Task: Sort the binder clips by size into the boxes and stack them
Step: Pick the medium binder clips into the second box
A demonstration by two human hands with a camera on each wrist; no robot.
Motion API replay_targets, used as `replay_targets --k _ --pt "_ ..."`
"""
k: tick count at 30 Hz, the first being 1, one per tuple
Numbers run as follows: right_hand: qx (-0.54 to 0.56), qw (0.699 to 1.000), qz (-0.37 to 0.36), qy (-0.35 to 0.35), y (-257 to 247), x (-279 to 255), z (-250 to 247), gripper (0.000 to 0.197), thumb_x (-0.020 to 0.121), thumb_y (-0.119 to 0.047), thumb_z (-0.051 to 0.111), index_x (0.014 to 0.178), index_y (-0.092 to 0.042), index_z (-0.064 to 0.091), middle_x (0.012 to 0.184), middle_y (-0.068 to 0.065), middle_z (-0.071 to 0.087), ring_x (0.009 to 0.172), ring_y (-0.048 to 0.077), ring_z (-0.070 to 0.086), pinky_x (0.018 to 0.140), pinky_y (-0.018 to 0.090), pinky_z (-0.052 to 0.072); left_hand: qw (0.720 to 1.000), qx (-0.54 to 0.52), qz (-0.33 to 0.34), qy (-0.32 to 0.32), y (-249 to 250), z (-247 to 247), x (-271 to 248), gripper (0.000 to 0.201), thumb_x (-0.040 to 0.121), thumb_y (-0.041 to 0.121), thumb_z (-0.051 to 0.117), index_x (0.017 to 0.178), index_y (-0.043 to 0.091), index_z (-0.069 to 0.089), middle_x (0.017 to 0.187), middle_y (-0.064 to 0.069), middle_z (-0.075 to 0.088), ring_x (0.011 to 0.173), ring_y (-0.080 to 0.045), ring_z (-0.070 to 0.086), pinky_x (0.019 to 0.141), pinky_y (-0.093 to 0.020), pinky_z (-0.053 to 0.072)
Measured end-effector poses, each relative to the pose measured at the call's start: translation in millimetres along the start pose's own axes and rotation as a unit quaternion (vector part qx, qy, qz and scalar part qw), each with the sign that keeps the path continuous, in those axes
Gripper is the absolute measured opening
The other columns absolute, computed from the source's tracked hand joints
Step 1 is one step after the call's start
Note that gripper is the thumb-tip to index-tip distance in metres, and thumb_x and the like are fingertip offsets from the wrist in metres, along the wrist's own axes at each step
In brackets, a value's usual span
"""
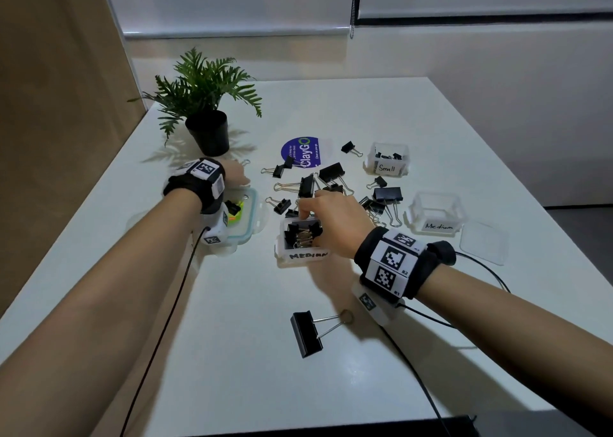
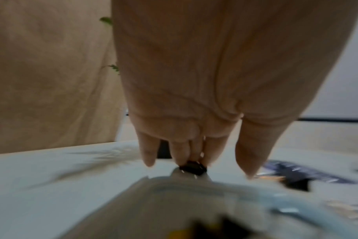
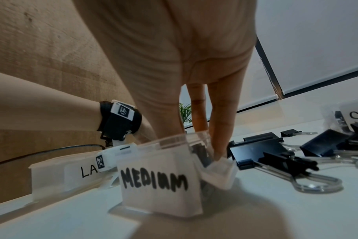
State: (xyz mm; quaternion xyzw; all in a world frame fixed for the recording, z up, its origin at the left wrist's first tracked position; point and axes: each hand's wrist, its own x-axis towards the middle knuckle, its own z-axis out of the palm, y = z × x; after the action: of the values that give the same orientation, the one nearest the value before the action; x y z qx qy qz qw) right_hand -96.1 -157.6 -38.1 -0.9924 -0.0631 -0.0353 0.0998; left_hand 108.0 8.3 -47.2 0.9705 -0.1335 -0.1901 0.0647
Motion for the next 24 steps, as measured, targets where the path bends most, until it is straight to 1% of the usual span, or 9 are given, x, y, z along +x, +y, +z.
replay_targets --k 1,4,5,8,10,13,17,21,24 --pt "-0.001 1.0 -0.001 0.0 0 0 0 0.031 0.075 -0.005 0.066 0.101 -0.022 0.061 0.087 -0.005 0.046 0.085 0.025 0.057 0.061 0.027 0.03 1.0 -0.001 0.019 -0.017 6 0 -2 0.04 0.101 0.02 0.042 0.129 -0.006 0.051 0.138 -0.022 0.048 0.126 -0.033 0.045 0.1 -0.03 0.034" --pt "-0.001 1.0 -0.004 0.0 0 -1 -2 0.033 0.074 -0.003 0.065 0.101 -0.022 0.061 0.093 -0.002 0.053 0.086 0.027 0.059 0.06 0.027 0.031 0.997 -0.015 0.073 -0.016 10 -2 -5 0.033 0.097 0.013 0.049 0.127 0.001 0.059 0.132 -0.012 0.057 0.123 -0.028 0.05 0.092 -0.022 0.035" --pt "-0.003 1.0 -0.006 0.001 0 -1 -2 0.033 0.075 -0.002 0.064 0.101 -0.021 0.061 0.097 0.0 0.056 0.087 0.027 0.059 0.06 0.028 0.032 0.996 -0.026 0.08 0.005 8 -3 -2 0.034 0.096 0.012 0.052 0.128 0.004 0.059 0.133 -0.011 0.057 0.123 -0.026 0.052 0.093 -0.021 0.036" --pt "-0.008 1.0 -0.011 0.003 -1 -1 -2 0.033 0.075 -0.001 0.064 0.102 -0.021 0.061 0.102 0.002 0.059 0.088 0.027 0.06 0.061 0.028 0.032 0.988 -0.074 0.077 0.112 2 -6 2 0.039 0.089 0.019 0.063 0.127 0.013 0.06 0.135 -0.011 0.055 0.117 -0.025 0.057 0.099 -0.029 0.043" --pt "-0.008 1.0 -0.01 0.003 -2 -2 -1 0.033 0.075 -0.002 0.065 0.102 -0.021 0.061 0.102 0.001 0.059 0.088 0.027 0.06 0.061 0.028 0.032 0.984 -0.078 0.066 0.146 3 -8 3 0.041 0.084 0.02 0.071 0.123 0.01 0.062 0.13 -0.011 0.058 0.114 -0.026 0.058 0.097 -0.03 0.044" --pt "-0.006 1.0 -0.007 0.002 -1 -1 -1 0.034 0.075 -0.002 0.065 0.102 -0.021 0.061 0.102 0.001 0.059 0.088 0.027 0.059 0.061 0.028 0.032 0.992 -0.036 0.06 0.11 15 -8 1 0.046 0.081 0.022 0.076 0.12 0.002 0.063 0.121 -0.013 0.064 0.112 -0.027 0.059 0.094 -0.03 0.045" --pt "-0.008 1.0 -0.006 -0.002 -1 1 -1 0.032 0.075 -0.004 0.065 0.1 -0.023 0.06 0.1 0.0 0.058 0.089 0.027 0.059 0.062 0.028 0.032 0.996 0.006 0.027 0.087 26 -10 -1 0.045 0.067 0.03 0.086 0.102 0.006 0.071 0.103 -0.01 0.071 0.097 -0.025 0.065 0.077 -0.027 0.05" --pt "-0.004 1.0 -0.004 -0.004 -1 1 -1 0.032 0.074 -0.004 0.066 0.099 -0.023 0.06 0.1 0.0 0.058 0.088 0.027 0.058 0.062 0.028 0.031 0.998 -0.009 0.005 0.067 29 -17 -1 0.04 0.059 0.026 0.091 0.088 0.003 0.075 0.088 -0.012 0.074 0.084 -0.024 0.069 0.068 -0.025 0.051" --pt "-0.003 1.0 -0.001 -0.004 -1 0 -1 0.032 0.073 -0.003 0.066 0.098 -0.023 0.06 0.099 0.0 0.058 0.087 0.027 0.058 0.062 0.028 0.032 0.998 -0.025 0.001 0.06 29 -19 -4 0.034 0.057 0.023 0.092 0.081 0.005 0.074 0.08 -0.008 0.072 0.075 -0.02 0.066 0.066 -0.023 0.05"
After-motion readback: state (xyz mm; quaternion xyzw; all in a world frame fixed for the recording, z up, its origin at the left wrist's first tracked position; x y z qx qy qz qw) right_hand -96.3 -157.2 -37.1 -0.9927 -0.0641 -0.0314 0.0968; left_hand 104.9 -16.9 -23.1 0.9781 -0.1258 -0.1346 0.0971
